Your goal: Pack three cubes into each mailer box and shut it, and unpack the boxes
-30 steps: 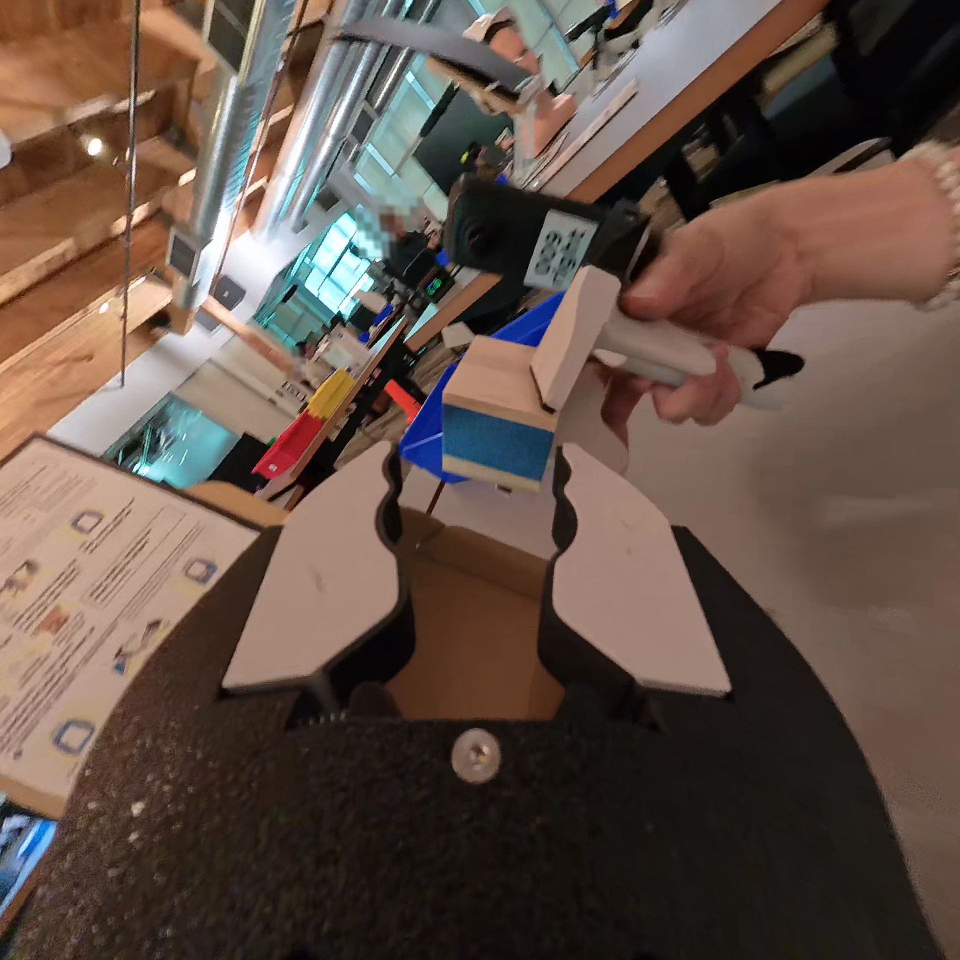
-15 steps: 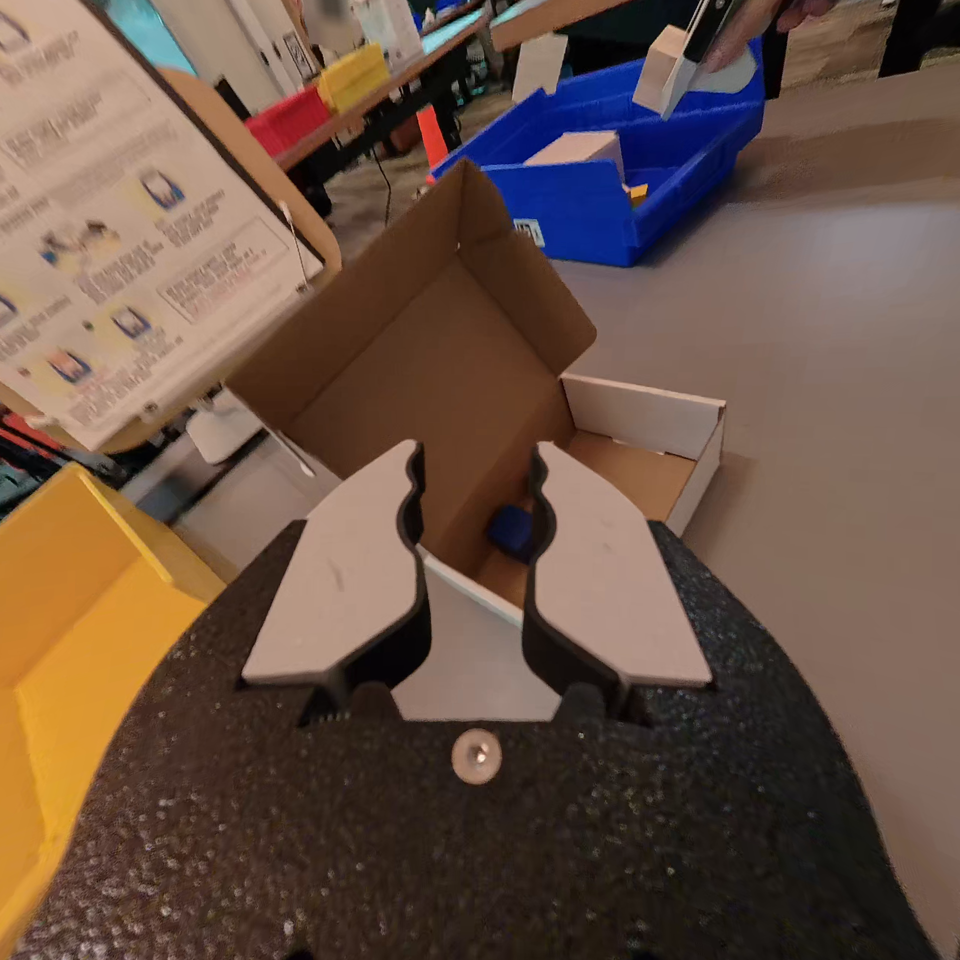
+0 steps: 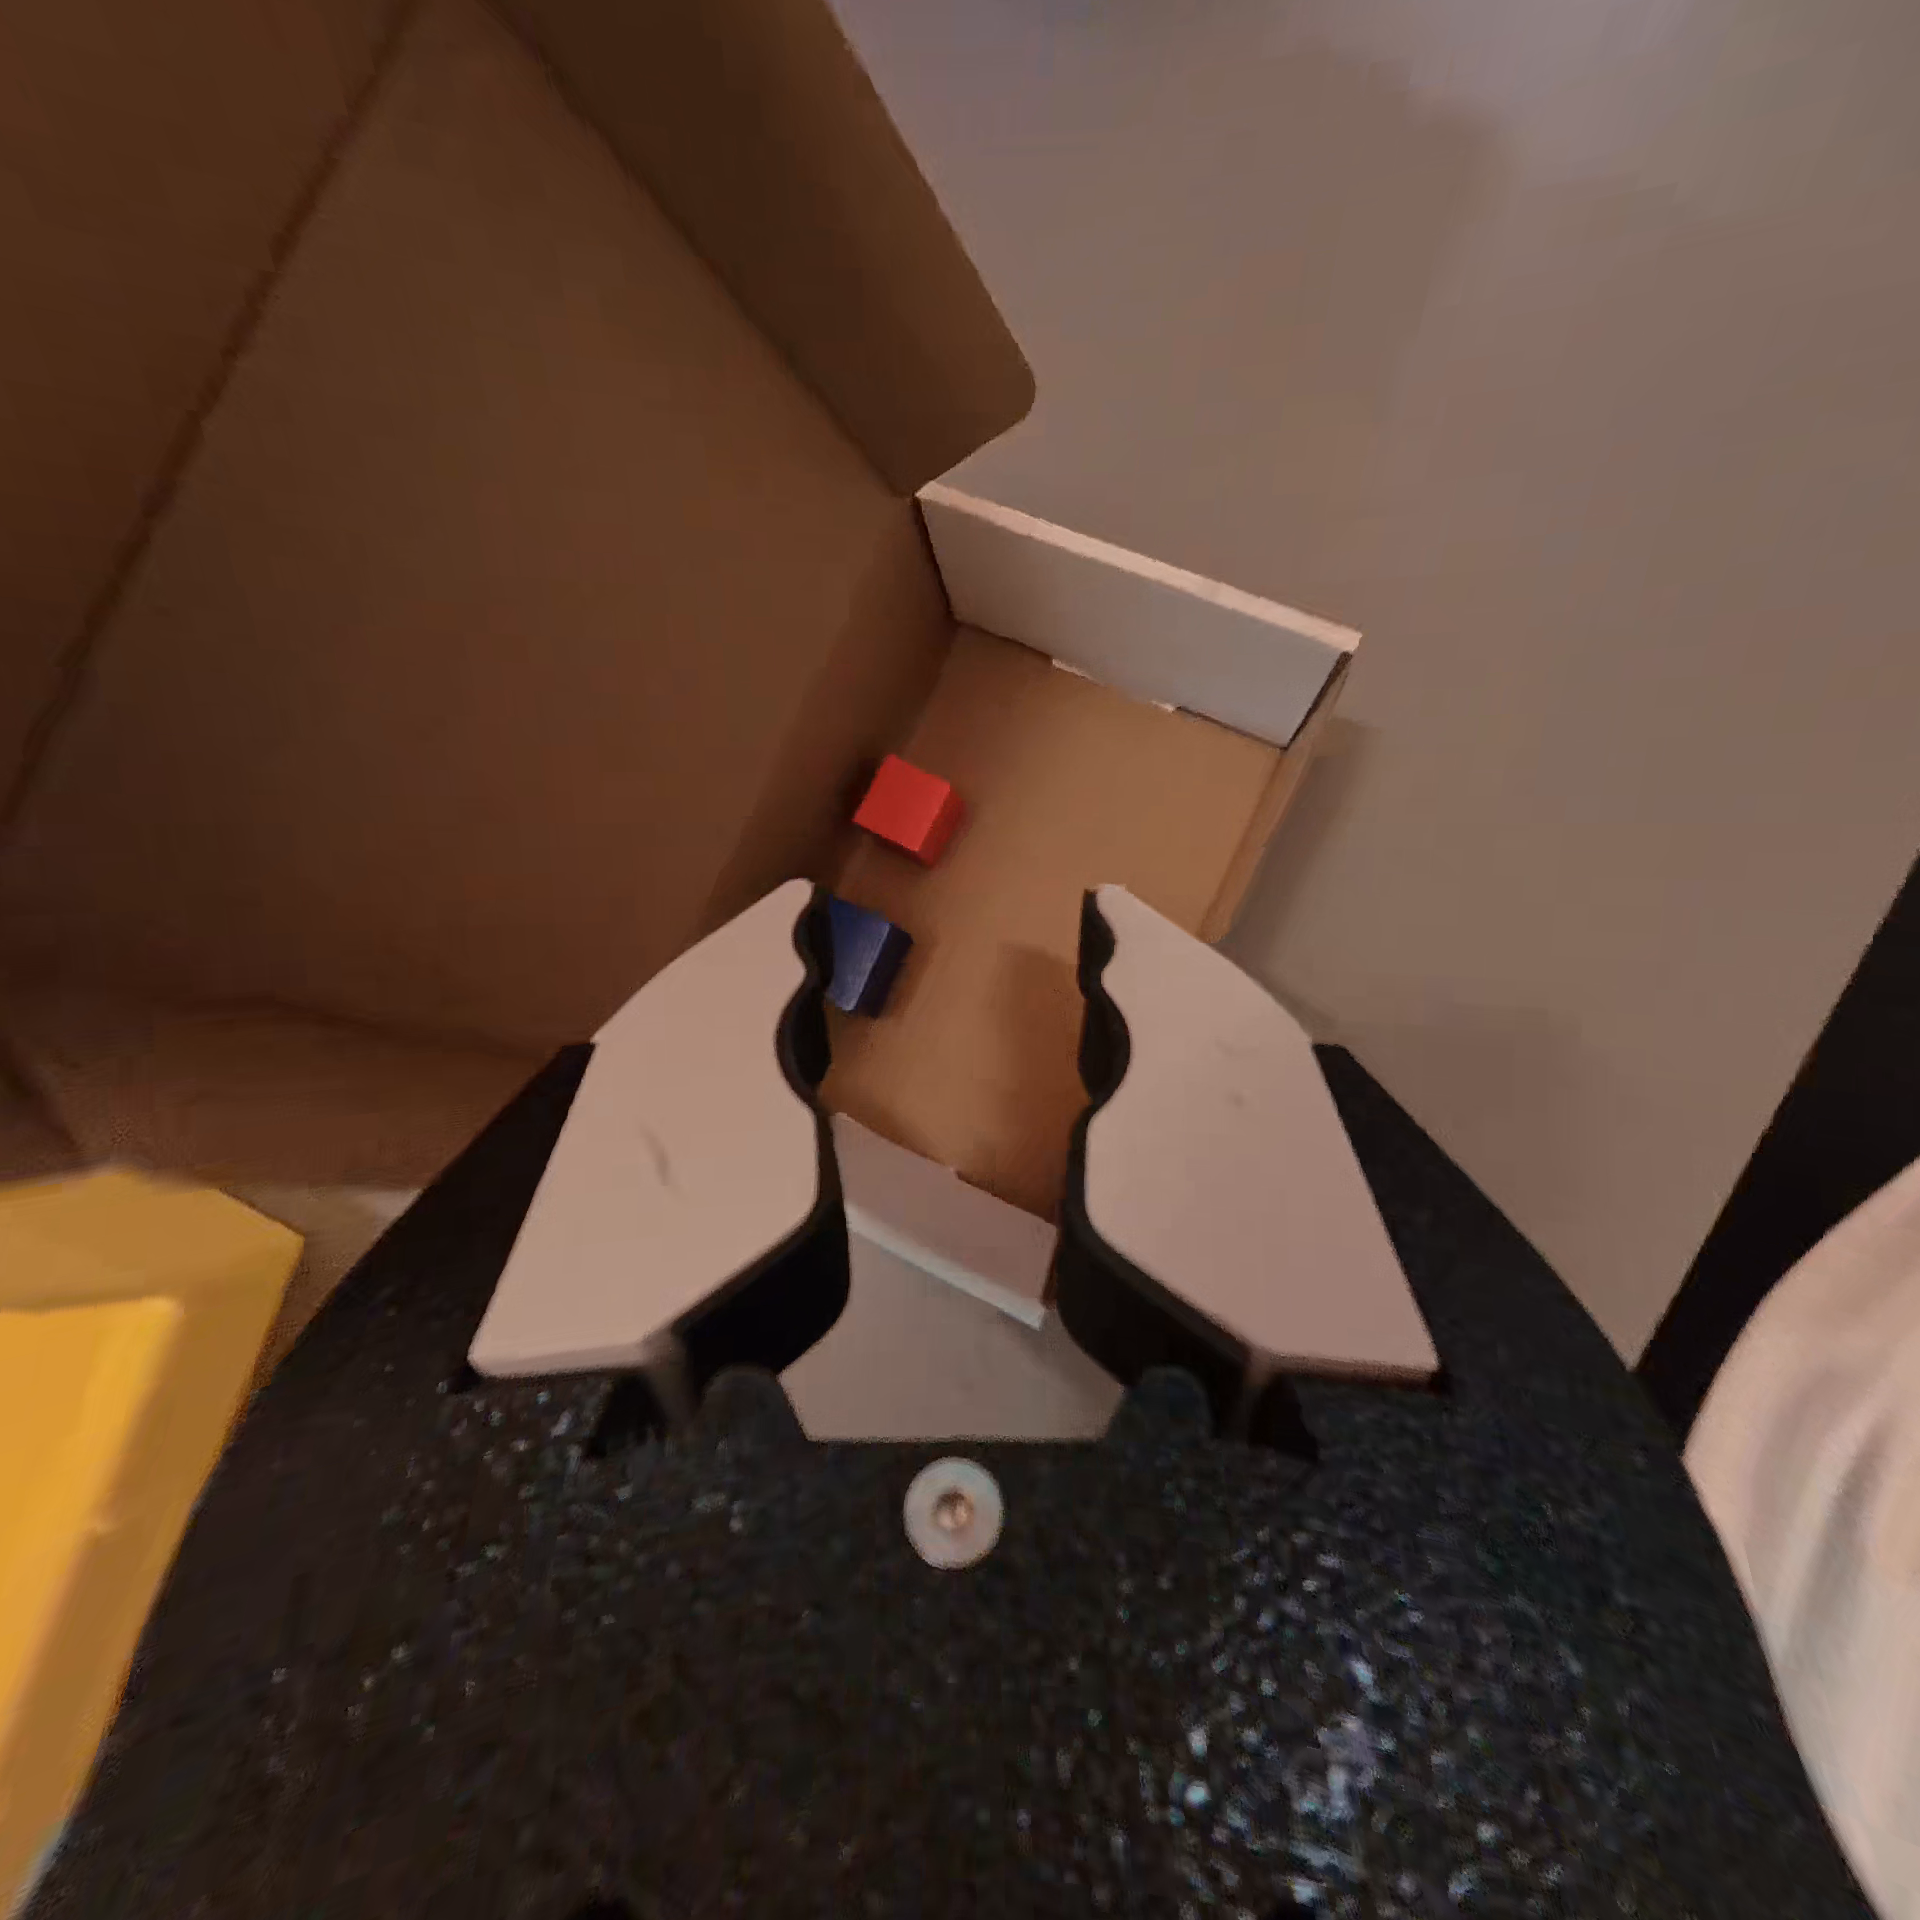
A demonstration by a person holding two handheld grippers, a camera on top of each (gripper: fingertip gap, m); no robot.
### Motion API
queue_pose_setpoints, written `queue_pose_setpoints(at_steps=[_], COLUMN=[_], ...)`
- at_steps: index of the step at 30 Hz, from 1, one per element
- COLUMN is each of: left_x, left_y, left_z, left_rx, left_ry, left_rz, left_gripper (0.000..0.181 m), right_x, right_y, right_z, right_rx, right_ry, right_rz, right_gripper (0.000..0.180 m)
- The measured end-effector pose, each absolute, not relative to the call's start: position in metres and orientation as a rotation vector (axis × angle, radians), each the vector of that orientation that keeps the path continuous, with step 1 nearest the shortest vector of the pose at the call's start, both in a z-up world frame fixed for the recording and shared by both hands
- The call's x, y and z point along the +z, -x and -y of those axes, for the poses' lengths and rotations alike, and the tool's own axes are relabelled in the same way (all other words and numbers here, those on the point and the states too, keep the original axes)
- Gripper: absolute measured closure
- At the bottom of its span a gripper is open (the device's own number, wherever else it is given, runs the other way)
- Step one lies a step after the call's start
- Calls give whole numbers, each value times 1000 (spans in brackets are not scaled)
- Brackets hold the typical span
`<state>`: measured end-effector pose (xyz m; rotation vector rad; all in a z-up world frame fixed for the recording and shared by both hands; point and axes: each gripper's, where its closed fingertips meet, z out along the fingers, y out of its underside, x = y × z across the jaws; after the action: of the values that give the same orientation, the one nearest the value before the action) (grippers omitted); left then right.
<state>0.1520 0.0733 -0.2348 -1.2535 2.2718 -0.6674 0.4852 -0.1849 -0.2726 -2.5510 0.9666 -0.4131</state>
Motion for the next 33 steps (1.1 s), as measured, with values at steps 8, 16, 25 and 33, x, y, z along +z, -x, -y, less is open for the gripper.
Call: queue_pose_setpoints(at_steps=[8,16,25,33], left_x=[-274,-300,-306,-255], left_y=[-170,-185,-184,-179], left_z=[-71,-78,-73,-56], left_rx=[-133,88,-6,-332], left_ry=[965,876,923,952], left_rz=[-2621,-2698,-2735,-2495], left_gripper=[137,140,158,159], right_x=[-220,-210,-187,-152], right_y=[-394,-332,-309,-275], right_z=[145,106,96,76], right_rx=[-404,-333,-285,-104], right_ry=[2164,2177,2093,1923], right_rz=[-742,-426,-292,-186], right_gripper=[98,93,94,94])
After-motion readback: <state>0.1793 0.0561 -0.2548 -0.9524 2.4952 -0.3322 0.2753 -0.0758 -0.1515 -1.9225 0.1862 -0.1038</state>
